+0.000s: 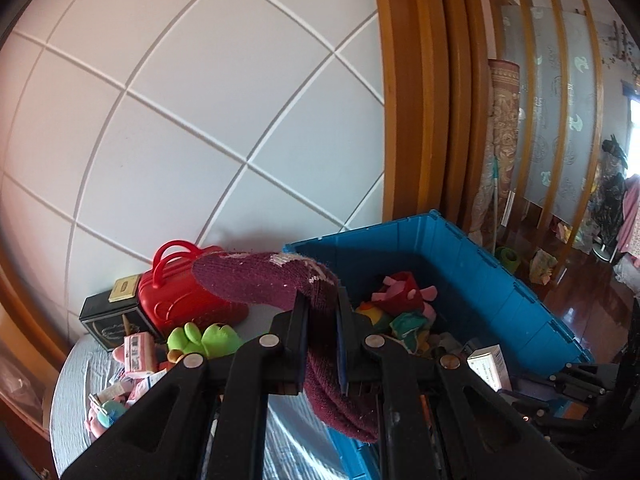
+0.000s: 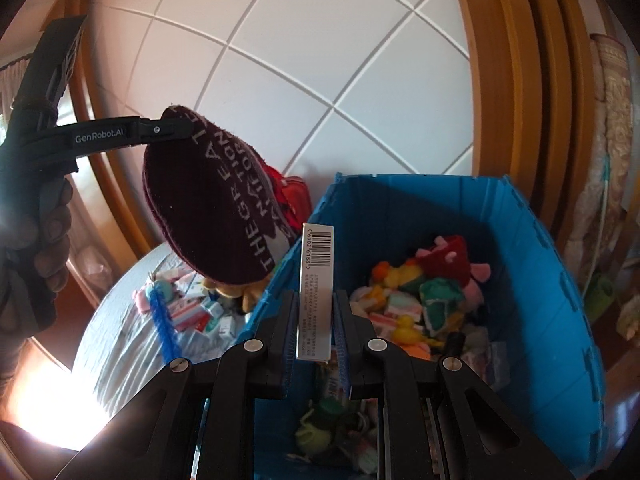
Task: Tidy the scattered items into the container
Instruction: 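Lift and carry the knit hat and white strip box over the blue crate, then open both tools to drop the hat and strip box into the crate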
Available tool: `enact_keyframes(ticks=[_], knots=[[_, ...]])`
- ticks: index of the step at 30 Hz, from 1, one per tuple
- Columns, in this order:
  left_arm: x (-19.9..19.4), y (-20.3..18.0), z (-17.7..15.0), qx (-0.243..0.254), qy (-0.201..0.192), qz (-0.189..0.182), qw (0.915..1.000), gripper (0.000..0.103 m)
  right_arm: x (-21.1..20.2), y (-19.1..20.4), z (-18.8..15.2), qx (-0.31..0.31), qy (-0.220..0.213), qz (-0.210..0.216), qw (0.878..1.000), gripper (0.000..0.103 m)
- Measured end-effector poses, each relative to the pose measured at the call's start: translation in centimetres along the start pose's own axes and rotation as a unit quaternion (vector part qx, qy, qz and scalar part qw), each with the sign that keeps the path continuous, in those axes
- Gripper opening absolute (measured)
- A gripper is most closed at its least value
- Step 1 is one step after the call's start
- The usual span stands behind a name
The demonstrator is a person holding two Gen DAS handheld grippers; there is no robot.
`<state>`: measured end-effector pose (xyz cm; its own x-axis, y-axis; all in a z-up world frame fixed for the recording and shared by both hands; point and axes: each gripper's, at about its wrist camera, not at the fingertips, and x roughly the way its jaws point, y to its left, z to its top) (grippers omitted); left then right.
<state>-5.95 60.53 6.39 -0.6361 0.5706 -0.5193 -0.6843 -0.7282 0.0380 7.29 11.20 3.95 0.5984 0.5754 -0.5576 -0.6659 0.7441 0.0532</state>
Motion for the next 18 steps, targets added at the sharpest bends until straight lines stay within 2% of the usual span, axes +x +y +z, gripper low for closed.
enact_keyframes(ticks=[8, 18], knots=[[3.3, -5.4, 2.7, 0.036, -0.003, -0.052, 0.9980, 0.011, -1.0, -5.2, -0.8, 0.045, 0.011, -0.044, 0.998, 0.017], [8.0, -8.7, 5.1, 0.040, 0.009, -0.101, 0.9940, 0.011, -1.5, -9.8, -0.5, 0.071, 0.022, -0.099, 0.992, 0.017]])
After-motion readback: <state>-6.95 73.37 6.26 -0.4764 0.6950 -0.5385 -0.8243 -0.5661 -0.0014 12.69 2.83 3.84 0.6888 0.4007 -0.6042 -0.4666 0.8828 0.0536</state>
